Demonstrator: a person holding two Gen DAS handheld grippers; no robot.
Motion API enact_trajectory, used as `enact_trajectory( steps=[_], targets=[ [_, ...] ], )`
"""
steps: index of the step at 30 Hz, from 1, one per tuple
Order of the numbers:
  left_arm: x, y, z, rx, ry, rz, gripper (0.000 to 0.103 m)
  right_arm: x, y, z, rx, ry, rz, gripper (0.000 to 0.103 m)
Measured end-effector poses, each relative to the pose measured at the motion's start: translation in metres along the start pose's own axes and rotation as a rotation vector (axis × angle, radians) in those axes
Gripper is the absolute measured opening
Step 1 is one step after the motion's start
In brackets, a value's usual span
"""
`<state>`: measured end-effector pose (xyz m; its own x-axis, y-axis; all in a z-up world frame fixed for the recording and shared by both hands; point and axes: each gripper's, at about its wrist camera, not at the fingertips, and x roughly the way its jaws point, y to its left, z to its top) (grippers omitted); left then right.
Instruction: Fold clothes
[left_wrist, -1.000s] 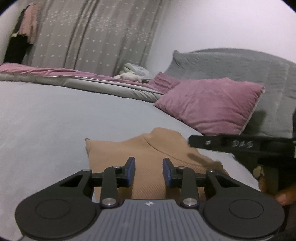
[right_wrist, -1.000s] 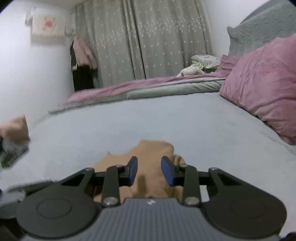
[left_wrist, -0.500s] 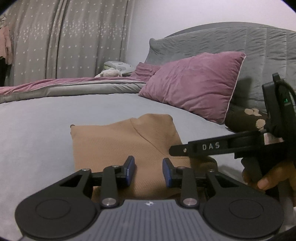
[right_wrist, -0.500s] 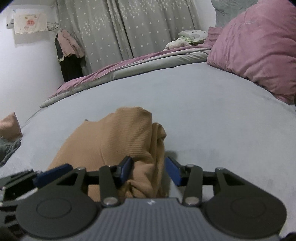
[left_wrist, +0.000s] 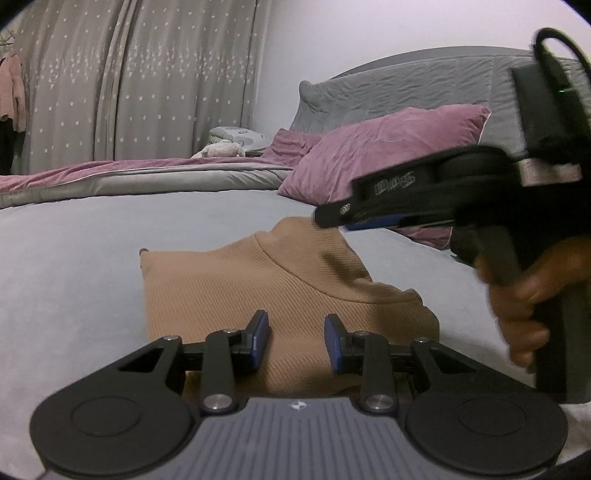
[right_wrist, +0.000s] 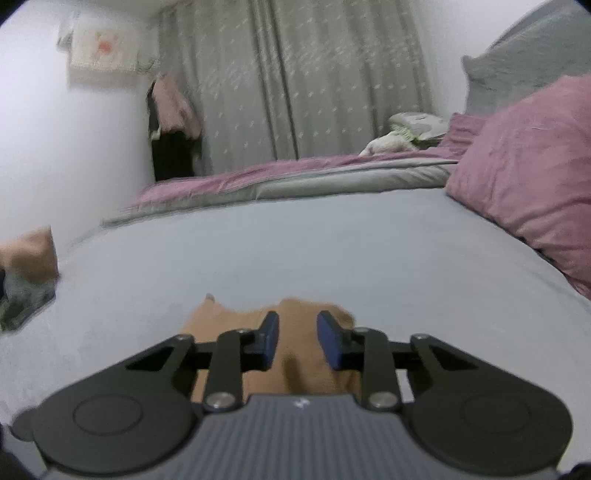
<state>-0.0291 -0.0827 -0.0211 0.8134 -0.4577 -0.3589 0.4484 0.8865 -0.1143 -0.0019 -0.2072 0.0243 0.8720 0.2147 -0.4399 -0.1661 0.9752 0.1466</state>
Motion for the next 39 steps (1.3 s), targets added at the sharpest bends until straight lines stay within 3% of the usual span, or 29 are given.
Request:
enact_trajectory(
  steps=[10, 20, 22, 24, 25, 33, 39],
  targets=[
    [-0.003, -0.002, -0.001, 0.009, 0.005, -0.035, 0.03, 0.047, -0.011, -0.02, 0.002, 0.081, -0.121, 0.015],
    [-0.008, -0.007, -0.001, 0.028, 0.017, -0.055, 0.032, 0.052, -0.018, -0.028, 0.05, 0.066, -0.155, 0.017],
    [-0.009, -0.007, 0.001, 0.022, 0.019, -0.055, 0.033, 0.048, -0.016, -0.024, 0.051, 0.062, -0.156, 0.021],
    [-0.011, -0.005, 0.003, 0.008, 0.017, -0.057, 0.033, 0.043, -0.016, -0.019, 0.07, 0.061, -0.157, 0.034],
    [-0.012, -0.004, 0.004, 0.001, 0.017, -0.059, 0.033, 0.04, -0.016, -0.016, 0.083, 0.061, -0.153, 0.047],
    [-0.021, 0.015, 0.018, -0.103, -0.015, -0.054, 0.033, 0.018, -0.015, -0.002, 0.129, 0.053, -0.129, 0.052],
    [-0.026, 0.026, 0.022, -0.117, -0.034, -0.01, 0.033, 0.009, -0.015, 0.003, 0.156, 0.057, -0.126, 0.064]
  ],
)
